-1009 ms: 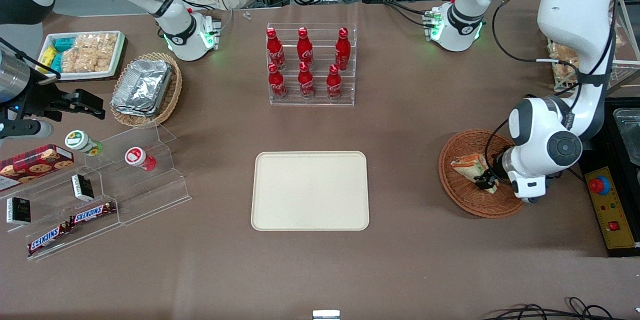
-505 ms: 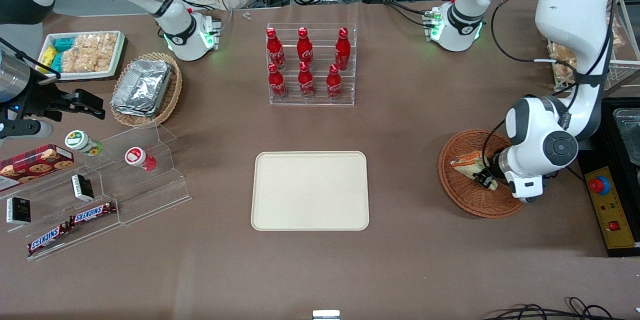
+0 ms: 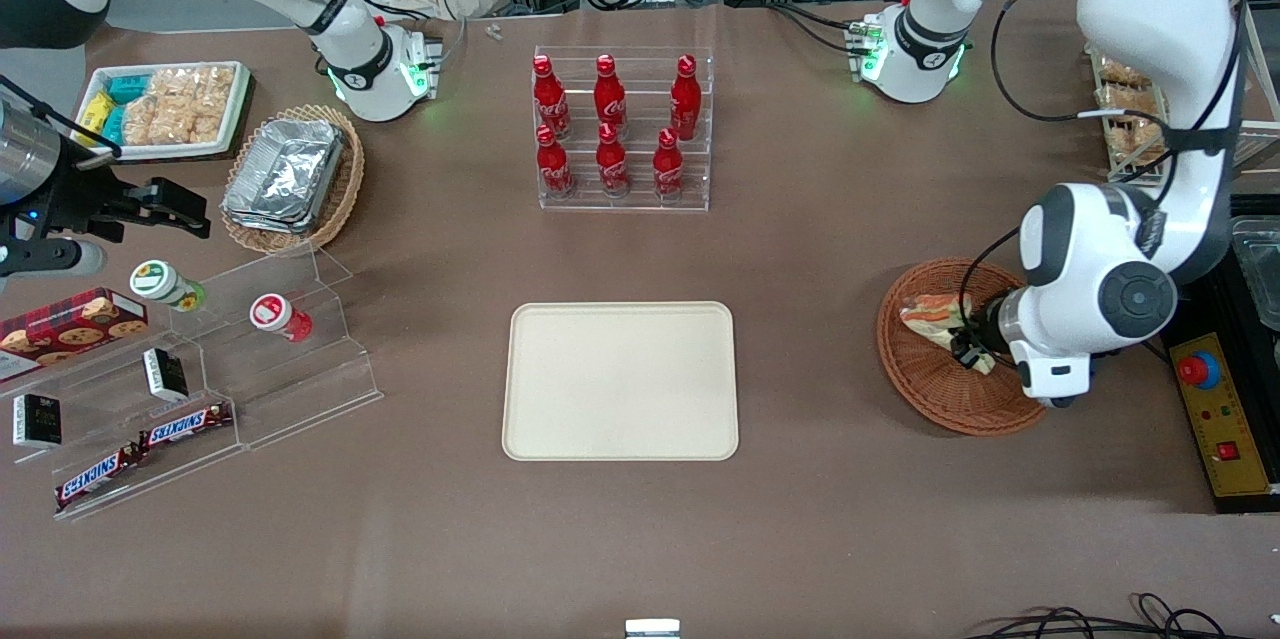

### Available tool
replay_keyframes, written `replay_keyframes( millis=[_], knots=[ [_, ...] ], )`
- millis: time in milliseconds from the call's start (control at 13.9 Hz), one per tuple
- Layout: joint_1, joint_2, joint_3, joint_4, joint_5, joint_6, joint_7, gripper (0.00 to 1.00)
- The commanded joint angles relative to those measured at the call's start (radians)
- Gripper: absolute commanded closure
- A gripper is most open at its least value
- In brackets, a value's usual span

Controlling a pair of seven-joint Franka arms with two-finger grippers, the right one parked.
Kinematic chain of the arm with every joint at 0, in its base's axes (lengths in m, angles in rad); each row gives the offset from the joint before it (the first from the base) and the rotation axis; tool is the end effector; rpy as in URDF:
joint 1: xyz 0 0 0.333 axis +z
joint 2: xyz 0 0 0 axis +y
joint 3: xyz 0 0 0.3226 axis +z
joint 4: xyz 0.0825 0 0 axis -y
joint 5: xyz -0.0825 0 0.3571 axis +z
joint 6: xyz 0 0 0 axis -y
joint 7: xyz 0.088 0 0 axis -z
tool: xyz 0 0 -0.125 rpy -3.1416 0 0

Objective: Place sandwich from basket to tray
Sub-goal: 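Carry the sandwich with the left gripper over to the cream tray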

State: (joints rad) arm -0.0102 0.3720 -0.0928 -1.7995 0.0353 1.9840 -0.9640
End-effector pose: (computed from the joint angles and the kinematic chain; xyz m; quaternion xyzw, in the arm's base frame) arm 0.5960 -0.0551 0.3314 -0.9077 -0.4092 0.0807 0.0457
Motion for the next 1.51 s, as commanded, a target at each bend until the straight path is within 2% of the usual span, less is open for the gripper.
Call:
replay_keyframes(
  millis=[0, 144, 288, 577, 793, 1009, 1225, 1441],
  knots=[
    [0.003, -0.039, -0.013, 0.144, -0.037, -0.195, 0.014, 1.00],
    [0.006, -0.048, -0.016, 0.248, -0.081, -0.319, 0.108, 1.00],
    [0.010, -0.085, -0.015, 0.284, -0.130, -0.361, 0.197, 1.00],
    [-0.014, -0.094, -0.037, 0.298, -0.130, -0.355, 0.277, 1.00],
    [-0.085, -0.055, -0.131, 0.308, -0.092, -0.309, 0.275, 1.00],
    [-0.222, 0.043, -0.137, 0.365, -0.040, -0.213, 0.269, 1.00],
    [-0.330, 0.186, -0.136, 0.437, 0.053, -0.110, 0.260, 1.00],
    [-0.385, 0.312, -0.136, 0.500, 0.074, 0.007, 0.261, 1.00]
  ],
)
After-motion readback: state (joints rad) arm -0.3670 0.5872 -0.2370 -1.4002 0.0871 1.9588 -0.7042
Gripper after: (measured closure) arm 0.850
